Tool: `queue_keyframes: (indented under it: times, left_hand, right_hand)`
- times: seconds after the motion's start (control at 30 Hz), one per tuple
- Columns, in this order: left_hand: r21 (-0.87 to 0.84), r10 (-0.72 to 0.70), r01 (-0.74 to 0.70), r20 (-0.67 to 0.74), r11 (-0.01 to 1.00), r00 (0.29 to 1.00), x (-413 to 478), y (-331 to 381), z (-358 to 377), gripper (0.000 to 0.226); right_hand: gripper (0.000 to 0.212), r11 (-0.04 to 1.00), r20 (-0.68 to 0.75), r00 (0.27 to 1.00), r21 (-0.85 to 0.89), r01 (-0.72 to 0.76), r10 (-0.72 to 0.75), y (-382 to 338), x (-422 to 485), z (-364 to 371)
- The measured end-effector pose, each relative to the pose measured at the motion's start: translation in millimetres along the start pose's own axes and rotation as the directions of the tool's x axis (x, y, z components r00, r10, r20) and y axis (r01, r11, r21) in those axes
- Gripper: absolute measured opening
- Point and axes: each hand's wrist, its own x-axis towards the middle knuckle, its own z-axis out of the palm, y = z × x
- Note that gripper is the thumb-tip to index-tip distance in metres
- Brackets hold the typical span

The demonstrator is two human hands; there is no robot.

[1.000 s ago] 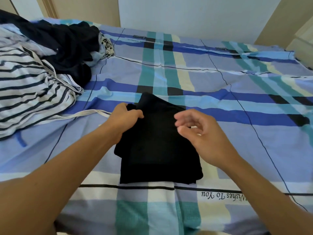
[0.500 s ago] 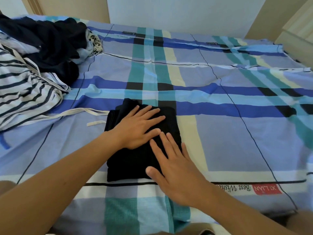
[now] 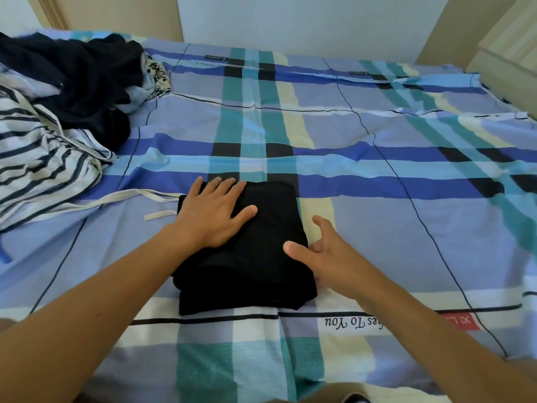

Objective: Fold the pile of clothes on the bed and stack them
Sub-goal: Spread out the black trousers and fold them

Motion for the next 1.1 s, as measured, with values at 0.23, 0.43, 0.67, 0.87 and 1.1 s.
queue_keyframes:
  times: [0.23, 0.43, 0.67, 0.87, 1.1]
  left_hand:
    - [0.078, -0.041, 0.047, -0.085, 0.996, 0.996, -9.9, 11.1, -16.6, 0.092]
    - [-0.066, -0.067, 0.078, 0.154, 0.995, 0.986, -27.7, 31.5, -33.2, 0.075]
    - [-0.29, -0.136, 0.166, 0.123, 0.943, 0.983, -32.7, 39.1, -29.1, 0.077]
    - [-0.752, -0.1, 0.486, 0.498, 0.446, 0.861, -33.9, 58.6, -30.7, 0.066]
    - [-0.949, -0.013, 0.275, 0.276, 0.157, 0.961, -49.9, 104.3, -33.8, 0.098]
  right_hand:
    - [0.062, 0.973, 0.192, 0.981, 0.231, -0.026, -0.019, 1.6, 11.7, -24.7]
    - [0.084, 0.972, -0.283, 0.95, 0.223, -0.068, 0.131, 25.2, 23.3, -108.7]
    - [0.119, 0.979, 0.072, 0.978, 0.048, -0.198, 0.195, 44.4, 11.3, -105.6]
    - [0.136, 0.977, 0.171, 0.967, 0.061, -0.202, 0.189, 64.7, -3.7, -95.4]
    - [0.111, 0.912, -0.055, 0.99, 0.398, -0.1, 0.133, 69.4, -19.5, -145.4]
